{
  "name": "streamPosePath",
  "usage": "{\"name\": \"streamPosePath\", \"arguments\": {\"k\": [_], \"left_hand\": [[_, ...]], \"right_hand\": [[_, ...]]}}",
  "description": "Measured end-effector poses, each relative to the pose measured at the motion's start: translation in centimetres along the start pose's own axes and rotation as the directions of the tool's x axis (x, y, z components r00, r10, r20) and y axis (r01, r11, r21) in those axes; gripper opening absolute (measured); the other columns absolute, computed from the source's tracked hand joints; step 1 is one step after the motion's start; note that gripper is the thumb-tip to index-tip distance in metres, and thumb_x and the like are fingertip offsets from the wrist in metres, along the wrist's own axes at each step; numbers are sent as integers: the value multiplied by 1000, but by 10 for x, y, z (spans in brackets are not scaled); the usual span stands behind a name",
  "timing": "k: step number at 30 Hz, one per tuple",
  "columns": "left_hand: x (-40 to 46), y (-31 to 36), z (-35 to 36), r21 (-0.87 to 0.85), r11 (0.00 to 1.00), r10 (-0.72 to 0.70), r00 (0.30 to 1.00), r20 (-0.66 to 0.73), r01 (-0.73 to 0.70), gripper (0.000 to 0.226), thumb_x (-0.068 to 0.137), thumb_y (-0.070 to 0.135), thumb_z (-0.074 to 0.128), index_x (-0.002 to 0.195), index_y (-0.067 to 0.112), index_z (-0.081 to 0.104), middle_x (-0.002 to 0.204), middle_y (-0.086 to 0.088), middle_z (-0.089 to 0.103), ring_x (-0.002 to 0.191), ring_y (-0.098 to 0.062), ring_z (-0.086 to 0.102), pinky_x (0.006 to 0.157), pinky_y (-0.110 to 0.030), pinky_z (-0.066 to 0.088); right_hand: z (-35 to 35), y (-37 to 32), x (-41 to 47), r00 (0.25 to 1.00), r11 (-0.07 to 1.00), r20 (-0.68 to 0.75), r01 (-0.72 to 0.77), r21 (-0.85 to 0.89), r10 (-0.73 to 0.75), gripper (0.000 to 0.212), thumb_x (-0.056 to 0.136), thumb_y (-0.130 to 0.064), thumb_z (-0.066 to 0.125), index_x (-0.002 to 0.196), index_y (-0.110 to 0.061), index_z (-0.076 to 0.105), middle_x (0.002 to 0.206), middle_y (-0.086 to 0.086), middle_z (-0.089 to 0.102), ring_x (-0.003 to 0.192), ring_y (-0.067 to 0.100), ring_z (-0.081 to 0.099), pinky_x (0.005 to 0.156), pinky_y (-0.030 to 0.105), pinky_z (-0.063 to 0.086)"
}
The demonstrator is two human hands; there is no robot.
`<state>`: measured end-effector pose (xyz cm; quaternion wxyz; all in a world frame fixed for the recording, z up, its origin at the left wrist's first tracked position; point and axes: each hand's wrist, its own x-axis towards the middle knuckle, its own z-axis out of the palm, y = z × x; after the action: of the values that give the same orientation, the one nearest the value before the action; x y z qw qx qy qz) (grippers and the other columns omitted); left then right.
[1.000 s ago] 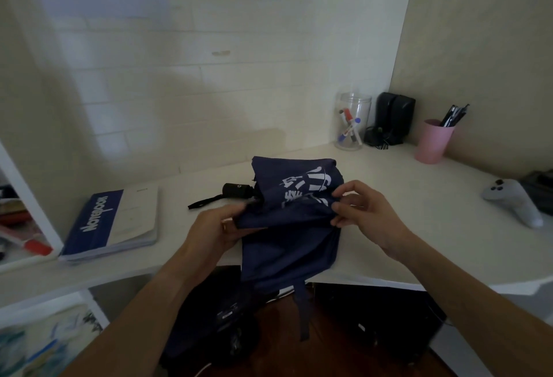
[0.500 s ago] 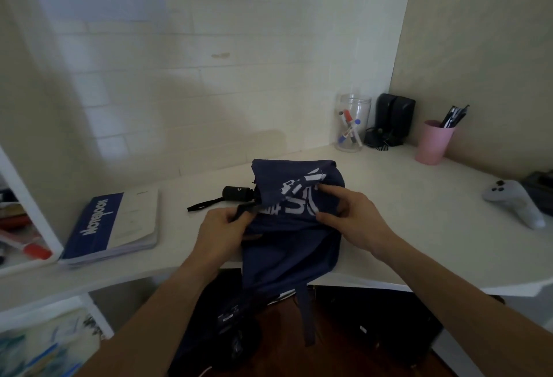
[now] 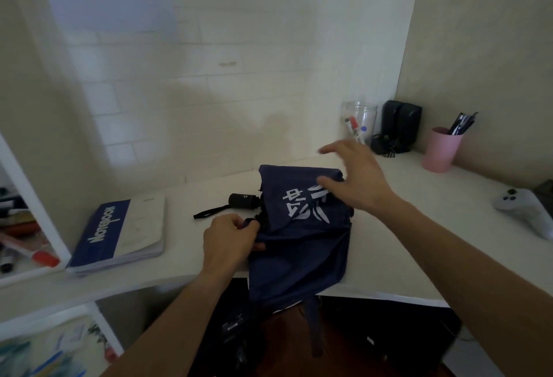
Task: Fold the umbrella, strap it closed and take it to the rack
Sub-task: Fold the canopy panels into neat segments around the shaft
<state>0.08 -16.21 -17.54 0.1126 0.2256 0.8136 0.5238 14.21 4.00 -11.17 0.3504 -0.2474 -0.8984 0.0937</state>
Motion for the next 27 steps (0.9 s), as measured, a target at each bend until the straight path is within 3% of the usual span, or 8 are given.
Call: {"name": "streamPosePath", "arguments": {"k": [2,5,9,14,18,21,23,27], "left_hand": [[0,-1,1,25,1000,7,1000,-14,-7,26,90,26,68,70,14,58,52,8,72,55,-8,73,66,-26,50],[-2,-3,1,16,1000,15,999,-39,-15,22,90,24,70,75,12,60,49,10,69,51,-5,71,59,-24,49],[-3,-6,1,-21,999,26,998,-59,-28,17,89,20,72,87,13,57,61,2,72,46,0,67,45,-11,40],[-2,-14,1,3,992,128,991,-35,-128,30,91,20,72,89,20,43,68,-1,72,49,5,64,46,-9,42],[1,-23,7,183,924,351,935,-51,-337,36,88,19,74,87,27,39,72,4,65,57,-10,61,49,-19,42],[-3,-33,12,474,698,619,785,-21,-537,36,80,14,78,101,26,51,97,1,55,84,-17,53,68,-27,48],[-1,-36,14,580,437,798,594,103,-687,39,81,12,73,118,21,62,112,-8,57,102,-25,52,83,-37,55],[16,-30,13,505,42,817,321,479,-862,49,95,17,60,144,24,51,144,-13,53,134,-31,48,110,-44,46]], "right_hand": [[7,-6,24,959,985,265,132,-109,-99,68,78,-45,75,140,-30,50,141,1,53,131,28,42,107,42,36],[28,-12,47,920,968,383,164,-191,-81,65,78,-48,74,137,-28,54,123,1,66,117,27,54,94,40,47],[52,-16,61,971,971,240,69,-229,-12,19,88,-38,66,97,-22,72,98,-2,70,95,21,64,77,34,53],[63,-20,73,991,990,-17,-131,-61,130,20,97,-34,56,98,-15,62,100,3,62,87,20,61,77,38,53],[63,-25,79,999,993,-7,-45,-106,44,23,101,-38,48,102,-15,51,88,5,68,77,25,64,70,41,53],[58,-29,81,999,994,-12,49,-100,-51,23,101,-39,48,103,-16,49,80,3,67,71,25,63,68,41,54],[51,-33,79,996,995,5,93,-17,-93,21,100,-37,52,104,-16,50,76,1,66,69,22,63,67,41,55],[32,-45,73,986,984,114,106,146,-123,36,89,-38,70,116,-20,55,85,-2,69,73,12,65,70,30,56]]}}
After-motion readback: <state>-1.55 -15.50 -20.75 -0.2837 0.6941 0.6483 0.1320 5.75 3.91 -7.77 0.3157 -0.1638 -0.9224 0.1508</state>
